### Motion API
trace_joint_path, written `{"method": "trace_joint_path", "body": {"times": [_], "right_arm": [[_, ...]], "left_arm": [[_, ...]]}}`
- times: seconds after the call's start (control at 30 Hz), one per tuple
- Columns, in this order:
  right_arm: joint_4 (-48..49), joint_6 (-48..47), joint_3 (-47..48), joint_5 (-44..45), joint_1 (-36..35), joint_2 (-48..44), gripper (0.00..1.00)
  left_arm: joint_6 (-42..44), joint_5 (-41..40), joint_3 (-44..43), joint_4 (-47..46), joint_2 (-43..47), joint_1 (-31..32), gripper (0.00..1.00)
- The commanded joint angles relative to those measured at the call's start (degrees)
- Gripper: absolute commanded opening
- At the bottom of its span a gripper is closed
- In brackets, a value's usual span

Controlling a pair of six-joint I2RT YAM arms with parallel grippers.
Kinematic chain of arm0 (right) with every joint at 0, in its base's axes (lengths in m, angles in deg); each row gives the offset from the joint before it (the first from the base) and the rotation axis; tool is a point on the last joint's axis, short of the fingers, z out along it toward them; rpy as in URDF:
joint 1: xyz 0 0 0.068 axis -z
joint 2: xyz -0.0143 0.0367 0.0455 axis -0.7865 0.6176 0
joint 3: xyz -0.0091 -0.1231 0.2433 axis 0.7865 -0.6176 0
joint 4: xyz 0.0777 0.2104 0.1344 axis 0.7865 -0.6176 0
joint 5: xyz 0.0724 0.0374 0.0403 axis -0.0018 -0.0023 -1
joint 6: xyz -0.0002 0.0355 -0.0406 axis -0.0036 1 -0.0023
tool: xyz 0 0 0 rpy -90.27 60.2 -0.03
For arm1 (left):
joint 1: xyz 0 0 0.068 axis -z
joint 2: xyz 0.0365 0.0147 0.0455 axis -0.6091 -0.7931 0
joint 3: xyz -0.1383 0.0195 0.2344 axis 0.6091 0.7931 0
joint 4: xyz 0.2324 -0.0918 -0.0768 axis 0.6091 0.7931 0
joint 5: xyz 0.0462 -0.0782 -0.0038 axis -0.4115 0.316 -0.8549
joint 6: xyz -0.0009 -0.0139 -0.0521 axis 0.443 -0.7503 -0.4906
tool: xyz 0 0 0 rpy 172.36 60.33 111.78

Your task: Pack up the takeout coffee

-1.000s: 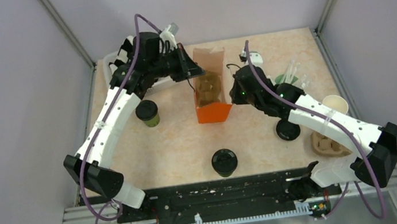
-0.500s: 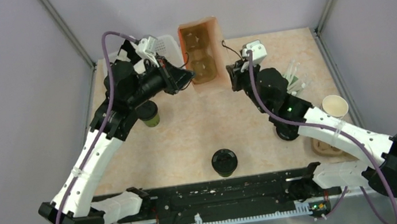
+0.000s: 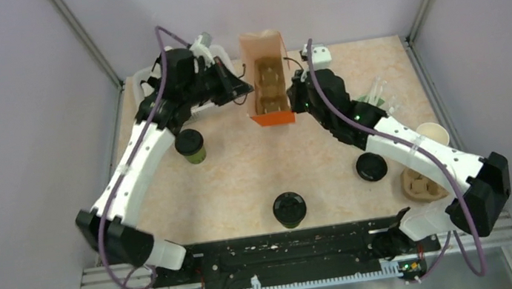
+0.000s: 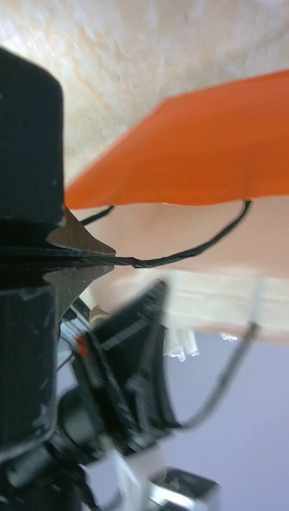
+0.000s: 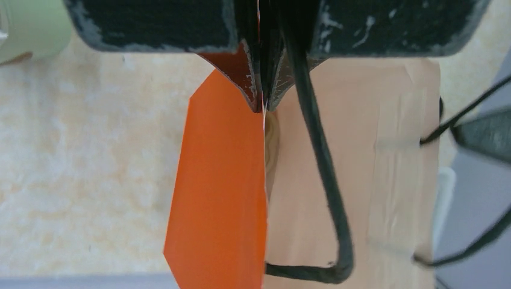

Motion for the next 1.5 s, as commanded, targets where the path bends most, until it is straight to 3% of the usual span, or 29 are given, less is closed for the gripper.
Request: {"method": "trace_joint_path", "body": {"times": [0.0,0.07,0.13,0.2,0.23,0.27,0.33,0.37,0.43,0.47,0.53,0.57,0.63,0.67,0.73,0.77,0.8,0.87,0.93,1.03,1.13,1.2,1.27,1.47], "right_arm": [[-2.1,3.2,1.1,-4.6,-0.9,-3.0,0.0],[3.9,3.6,-5.5,-1.3,-1.6,-6.5,0.0],[6.5,5.1,-11.5,1.7,-1.2,-5.8,0.0],[-0.5,10.4,-9.4,0.0,0.8,-3.2,0.0],[-3.1,10.4,-7.4,-1.5,0.8,-3.4,0.0],[-2.4,8.9,-6.5,-2.8,-0.1,-5.1,0.0],[7.3,6.2,-10.2,-1.2,-2.9,-11.4,0.0],[12.1,6.5,-13.6,-0.6,-3.3,-13.0,0.0],[13.6,10.5,-19.3,2.5,-3.0,-12.1,0.0],[8.9,14.5,-19.4,2.5,-2.1,-9.5,0.0],[-0.1,20.2,-15.7,-3.0,-0.2,-6.9,0.0],[1.1,18.8,-14.9,-3.4,-1.1,-8.5,0.0],[10.7,13.8,-19.6,2.5,-5.7,-14.1,0.0],[15.2,12.8,-22.2,4.8,-7.1,-15.9,0.0],[14.5,16.9,-24.5,9.1,-6.8,-14.7,0.0],[9.8,19.9,-23.3,8.5,-5.7,-12.5,0.0],[4.5,22.5,-21.0,7.9,-5.1,-10.4,0.0],[2.8,20.0,-18.5,7.5,-6.5,-10.5,0.0],[7.9,15.7,-19.7,9.9,-8.6,-13.2,0.0],[8.2,18.5,-22.1,14.3,-8.4,-12.0,0.0],[2.4,20.4,-19.1,14.6,-8.9,-11.2,0.0],[7.9,15.4,-20.1,16.6,-11.2,-13.6,0.0],[11.1,14.5,-22.0,18.3,-11.6,-14.3,0.0],[14.7,12.8,-24.1,17.2,-11.6,-14.6,0.0]], "left_arm": [[-1.1,11.7,-19.4,3.6,-8.6,3.5,0.0],[1.9,1.3,-19.2,-1.6,-6.3,8.4,0.0],[0.8,-2.0,-9.7,-4.2,-4.9,6.6,0.0],[-7.8,14.7,-5.3,-6.2,-7.8,0.4,0.0],[-10.1,20.5,-8.5,-6.4,-9.2,0.0,0.0],[-8.2,19.6,-14.7,-5.1,-9.9,1.9,0.0],[4.5,9.2,-25.7,0.0,-9.8,7.8,0.0],[7.2,4.3,-25.6,-0.2,-8.7,9.4,0.0],[7.4,0.1,-15.8,-1.7,-6.1,8.3,0.0],[3.4,4.5,-10.9,-0.4,-6.8,5.4,0.0],[-5.0,22.2,-9.7,-3.4,-10.0,1.4,0.0],[-3.3,21.8,-14.6,-3.5,-10.9,4.0,0.0],[9.0,9.8,-27.3,0.1,-11.4,14.5,0.0],[11.6,6.1,-29.2,0.7,-11.0,17.4,0.0],[11.6,4.1,-22.5,1.0,-9.8,15.9,0.0],[10.1,6.8,-14.3,0.8,-9.6,12.0,0.0],[5.5,13.3,-9.7,0.8,-10.5,7.9,0.0],[1.0,22.6,-10.9,1.4,-12.5,6.2,0.0],[8.0,15.1,-16.6,3.9,-11.2,10.4,0.0],[13.1,5.1,-9.8,1.9,-7.3,10.0,0.0],[6.9,18.8,-8.5,2.9,-7.8,1.6,0.0],[11.5,14.7,-11.0,3.4,-5.3,3.5,0.0],[13.1,9.5,-5.3,0.0,-0.1,3.6,0.0],[12.8,9.2,1.0,-1.1,3.1,1.8,0.0]]}}
